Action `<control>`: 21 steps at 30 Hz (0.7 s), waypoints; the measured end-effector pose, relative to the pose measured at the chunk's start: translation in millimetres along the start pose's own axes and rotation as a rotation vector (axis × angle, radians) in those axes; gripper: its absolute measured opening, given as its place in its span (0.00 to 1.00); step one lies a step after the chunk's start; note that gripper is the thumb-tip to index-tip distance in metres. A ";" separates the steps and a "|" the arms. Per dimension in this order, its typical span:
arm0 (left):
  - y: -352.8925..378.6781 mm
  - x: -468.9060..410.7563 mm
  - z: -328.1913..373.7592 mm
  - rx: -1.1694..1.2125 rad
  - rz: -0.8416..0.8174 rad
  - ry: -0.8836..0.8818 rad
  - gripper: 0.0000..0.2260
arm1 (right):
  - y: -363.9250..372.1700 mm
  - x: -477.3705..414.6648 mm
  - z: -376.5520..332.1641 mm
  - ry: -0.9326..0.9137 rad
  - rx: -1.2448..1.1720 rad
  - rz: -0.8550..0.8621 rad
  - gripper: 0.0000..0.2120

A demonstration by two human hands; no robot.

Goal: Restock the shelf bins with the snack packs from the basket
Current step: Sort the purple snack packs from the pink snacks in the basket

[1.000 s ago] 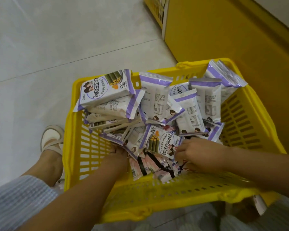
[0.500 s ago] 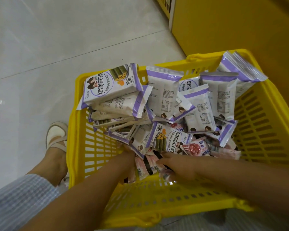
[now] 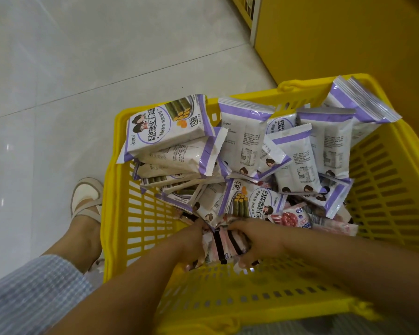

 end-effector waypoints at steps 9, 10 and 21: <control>7.5 -5.5 3.9 0.065 -0.044 0.026 0.27 | 9.7 -3.1 -3.7 -0.024 0.055 -0.086 0.42; 7.7 -5.9 3.9 0.065 -0.056 0.021 0.28 | 9.9 -3.3 -2.8 -0.025 0.070 -0.093 0.40; 6.7 -5.1 7.0 -0.070 -0.048 0.064 0.26 | 11.7 2.9 -0.3 -0.035 0.109 -0.019 0.24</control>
Point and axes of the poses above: each hand's wrist, its own x-axis away from the middle knuckle, its own y-axis out of the palm, z = x × y, the point moved 9 cm from there along -x, towards the middle knuckle, and after that the axes turned 5 degrees about x, right-handed, at the moved point
